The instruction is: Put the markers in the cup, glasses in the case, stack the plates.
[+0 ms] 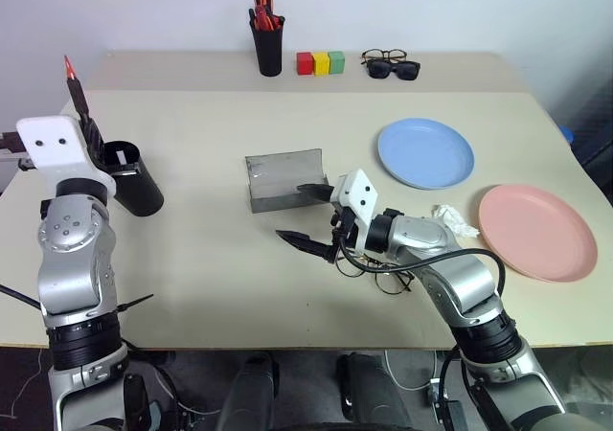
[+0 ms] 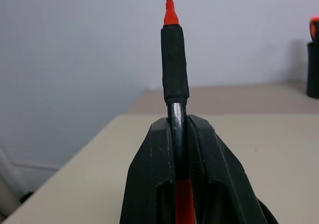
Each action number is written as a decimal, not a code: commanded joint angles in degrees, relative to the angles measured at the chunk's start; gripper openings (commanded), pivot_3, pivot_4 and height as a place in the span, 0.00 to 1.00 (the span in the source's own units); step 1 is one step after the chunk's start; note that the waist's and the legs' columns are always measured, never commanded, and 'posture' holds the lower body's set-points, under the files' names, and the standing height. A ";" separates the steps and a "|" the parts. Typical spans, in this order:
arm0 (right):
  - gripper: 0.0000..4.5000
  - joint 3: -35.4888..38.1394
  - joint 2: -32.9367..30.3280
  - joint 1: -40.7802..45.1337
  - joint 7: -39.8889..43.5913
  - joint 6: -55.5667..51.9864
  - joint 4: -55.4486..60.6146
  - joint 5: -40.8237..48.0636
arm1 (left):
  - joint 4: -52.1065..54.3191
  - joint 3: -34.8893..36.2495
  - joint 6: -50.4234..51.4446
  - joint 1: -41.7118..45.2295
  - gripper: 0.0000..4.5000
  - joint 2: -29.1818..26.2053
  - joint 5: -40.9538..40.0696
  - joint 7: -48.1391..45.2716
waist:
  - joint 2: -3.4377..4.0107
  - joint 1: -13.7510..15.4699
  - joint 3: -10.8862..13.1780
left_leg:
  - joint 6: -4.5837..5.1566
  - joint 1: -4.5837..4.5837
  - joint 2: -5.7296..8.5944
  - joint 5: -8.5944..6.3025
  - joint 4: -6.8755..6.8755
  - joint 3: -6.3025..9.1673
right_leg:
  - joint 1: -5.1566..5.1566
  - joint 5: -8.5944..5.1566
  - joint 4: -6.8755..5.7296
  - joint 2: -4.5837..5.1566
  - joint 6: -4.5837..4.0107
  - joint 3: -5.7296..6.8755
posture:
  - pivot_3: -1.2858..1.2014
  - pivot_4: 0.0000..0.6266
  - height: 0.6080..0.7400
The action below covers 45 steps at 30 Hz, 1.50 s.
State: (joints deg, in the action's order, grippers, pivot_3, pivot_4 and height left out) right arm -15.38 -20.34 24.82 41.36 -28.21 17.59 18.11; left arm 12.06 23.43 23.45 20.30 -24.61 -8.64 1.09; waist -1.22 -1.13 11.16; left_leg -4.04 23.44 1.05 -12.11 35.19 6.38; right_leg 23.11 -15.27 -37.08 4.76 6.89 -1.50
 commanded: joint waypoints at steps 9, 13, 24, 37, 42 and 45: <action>1.00 0.52 0.44 0.49 -0.16 0.98 1.45 -0.04 | -1.16 0.79 -1.50 0.39 0.58 0.58 0.85 1.43 | 0.00 0.04 0.00 | 0.00 0.00 0.00 0.00 -0.01 0.00 | 0.00 0.00 0.00 0.00 0.00 0.00 | 0.52 0.24 1.00; 1.00 0.54 0.32 0.24 -0.27 0.89 1.68 0.00 | -1.20 0.87 -2.22 0.46 0.58 0.91 0.50 1.22 | 0.00 0.05 0.00 | 0.00 0.00 0.00 0.00 -0.01 0.00 | 0.01 0.00 0.00 0.00 0.00 0.00 | 0.52 0.24 1.00; 1.00 4.34 -3.87 0.83 1.03 0.61 0.90 0.40 | 8.77 -16.01 13.85 7.61 1.00 -6.11 -13.71 -21.49 | 0.04 0.00 0.00 | 0.00 0.02 0.02 0.00 -0.02 -0.01 | -0.03 0.00 0.05 0.02 0.00 0.03 | 0.52 0.24 1.00; 1.00 13.05 -15.64 -4.11 2.96 -2.82 5.84 1.66 | -24.15 -42.00 14.12 23.39 0.88 -7.74 -6.43 -51.70 | 0.07 0.01 0.07 | 0.04 0.04 -0.01 -0.02 -0.04 -0.02 | 0.03 -0.05 0.02 -0.03 -0.04 0.02 | 0.52 0.24 1.00; 1.00 14.94 -16.28 -7.45 1.04 -4.86 9.41 1.94 | -27.69 -43.28 9.84 25.06 0.37 -7.74 -3.24 -56.36 | 0.07 -0.01 0.07 | 0.05 0.05 -0.01 -0.02 -0.02 -0.02 | 0.03 -0.05 0.03 -0.02 -0.04 0.02 | 0.52 0.24 1.00; 1.00 15.66 -16.65 -8.69 0.26 -5.88 10.78 2.20 | -28.07 -43.63 5.11 24.80 0.07 -7.98 -1.34 -59.29 | 0.07 0.08 0.07 | 0.05 0.06 -0.01 -0.02 -0.02 -0.02 | 0.03 -0.05 0.03 -0.01 -0.04 0.02 | 0.52 0.24 1.00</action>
State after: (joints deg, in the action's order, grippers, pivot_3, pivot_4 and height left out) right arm -1.64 -36.41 16.05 42.21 -33.87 25.39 19.44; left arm -16.87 -20.09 31.68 43.73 -32.08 -11.27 -56.52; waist -1.15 -1.05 11.23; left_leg -3.99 23.51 1.04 -12.13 35.19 6.35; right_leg 23.13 -15.32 -37.05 4.76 6.85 -1.48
